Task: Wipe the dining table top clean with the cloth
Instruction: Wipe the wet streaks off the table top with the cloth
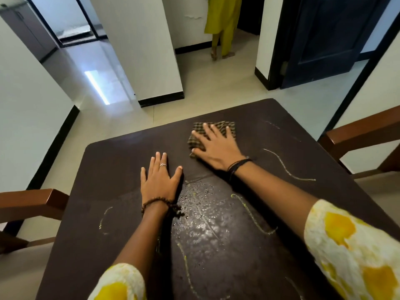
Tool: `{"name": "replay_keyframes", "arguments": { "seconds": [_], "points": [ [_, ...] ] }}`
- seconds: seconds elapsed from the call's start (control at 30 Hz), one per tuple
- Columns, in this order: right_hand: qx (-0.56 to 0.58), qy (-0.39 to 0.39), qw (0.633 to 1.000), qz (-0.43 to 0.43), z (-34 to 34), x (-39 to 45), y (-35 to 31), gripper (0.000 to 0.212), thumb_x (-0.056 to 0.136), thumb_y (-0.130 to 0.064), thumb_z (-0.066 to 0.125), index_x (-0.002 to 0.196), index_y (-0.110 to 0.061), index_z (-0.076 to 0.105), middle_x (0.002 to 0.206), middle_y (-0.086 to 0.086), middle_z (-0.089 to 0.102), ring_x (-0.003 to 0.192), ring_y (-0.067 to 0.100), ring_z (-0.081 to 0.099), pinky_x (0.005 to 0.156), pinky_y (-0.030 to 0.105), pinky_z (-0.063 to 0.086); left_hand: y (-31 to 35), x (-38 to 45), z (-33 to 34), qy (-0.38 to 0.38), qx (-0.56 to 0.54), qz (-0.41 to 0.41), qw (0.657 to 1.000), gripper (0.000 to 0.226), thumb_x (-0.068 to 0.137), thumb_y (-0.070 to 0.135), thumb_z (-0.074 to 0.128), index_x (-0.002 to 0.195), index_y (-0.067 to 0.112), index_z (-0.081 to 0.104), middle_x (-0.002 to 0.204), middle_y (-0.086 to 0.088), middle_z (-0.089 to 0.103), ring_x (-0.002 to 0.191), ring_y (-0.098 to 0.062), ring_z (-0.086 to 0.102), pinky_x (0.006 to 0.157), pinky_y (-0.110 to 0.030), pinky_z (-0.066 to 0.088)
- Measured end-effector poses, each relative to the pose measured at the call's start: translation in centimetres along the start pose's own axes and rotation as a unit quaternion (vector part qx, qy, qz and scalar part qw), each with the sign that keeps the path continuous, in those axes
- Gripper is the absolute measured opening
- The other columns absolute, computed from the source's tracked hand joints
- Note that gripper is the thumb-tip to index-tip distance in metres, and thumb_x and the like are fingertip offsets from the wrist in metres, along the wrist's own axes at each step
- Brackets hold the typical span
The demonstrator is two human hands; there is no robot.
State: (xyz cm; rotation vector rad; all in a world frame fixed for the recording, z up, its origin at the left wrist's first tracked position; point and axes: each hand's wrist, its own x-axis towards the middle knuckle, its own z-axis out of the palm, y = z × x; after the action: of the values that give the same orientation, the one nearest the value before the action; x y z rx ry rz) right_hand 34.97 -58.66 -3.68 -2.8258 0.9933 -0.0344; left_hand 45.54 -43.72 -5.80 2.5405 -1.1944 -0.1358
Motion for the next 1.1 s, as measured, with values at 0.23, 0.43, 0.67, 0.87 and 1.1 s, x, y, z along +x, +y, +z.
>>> {"name": "replay_keyframes", "arguments": {
  "seconds": [0.23, 0.43, 0.67, 0.87, 1.1],
  "points": [
    [0.006, 0.005, 1.000, 0.016, -1.7, -3.2, 8.5, 0.062, 0.094, -0.056, 0.030, 0.148, -0.034, 0.011, 0.160, 0.001, 0.005, 0.146, 0.020, 0.007, 0.117, 0.049, 0.006, 1.2, -0.2, -0.6, 0.015, -0.024, 0.060, 0.998, 0.048, 0.095, 0.036, 0.041, 0.139, 0.018, 0.035, 0.151, 0.000, 0.022, 0.139, -0.016, 0.018, 0.112, -0.046, 0.003],
    [-0.006, 0.015, 0.996, 0.085, -2.0, -8.1, 12.9, 0.060, 0.095, -0.056, 0.027, 0.148, -0.037, 0.009, 0.160, 0.001, 0.004, 0.146, 0.022, 0.006, 0.116, 0.052, 0.004, 5.7, -0.9, -0.4, 0.013, -0.049, 0.175, 0.983, 0.032, 0.095, 0.028, 0.042, 0.124, 0.018, 0.053, 0.139, -0.003, 0.045, 0.129, -0.017, 0.037, 0.113, -0.050, 0.006],
    [-0.022, -0.016, 0.999, 0.018, -2.7, -9.4, 15.2, 0.060, 0.094, -0.055, 0.029, 0.147, -0.040, 0.005, 0.159, -0.004, 0.000, 0.146, 0.017, 0.004, 0.118, 0.044, 0.002, 13.2, 0.9, 3.4, -0.057, -0.026, 0.166, 0.984, 0.052, 0.097, 0.039, 0.032, 0.143, 0.018, 0.022, 0.154, -0.001, 0.014, 0.141, -0.014, 0.006, 0.112, -0.047, -0.003],
    [0.006, 0.027, 0.984, 0.173, -1.8, -1.4, 14.8, 0.060, 0.093, -0.058, 0.028, 0.147, -0.037, 0.014, 0.159, 0.003, 0.005, 0.146, 0.025, 0.007, 0.116, 0.052, 0.001, 13.6, 0.7, 4.7, -0.052, 0.025, 0.142, 0.988, 0.055, 0.097, 0.042, 0.021, 0.146, 0.018, 0.012, 0.155, 0.001, 0.006, 0.141, -0.012, 0.001, 0.112, -0.045, -0.006],
    [-0.021, -0.014, 0.999, 0.019, -2.2, 3.8, 12.9, 0.060, 0.093, -0.058, 0.029, 0.147, -0.039, 0.011, 0.160, 0.001, 0.003, 0.146, 0.023, 0.004, 0.117, 0.053, 0.003, 13.5, 0.3, 4.5, -0.052, 0.009, 0.137, 0.989, 0.057, 0.097, 0.043, 0.022, 0.146, 0.017, 0.010, 0.155, 0.002, 0.004, 0.140, -0.009, -0.001, 0.113, -0.042, -0.009]
  ]
}}
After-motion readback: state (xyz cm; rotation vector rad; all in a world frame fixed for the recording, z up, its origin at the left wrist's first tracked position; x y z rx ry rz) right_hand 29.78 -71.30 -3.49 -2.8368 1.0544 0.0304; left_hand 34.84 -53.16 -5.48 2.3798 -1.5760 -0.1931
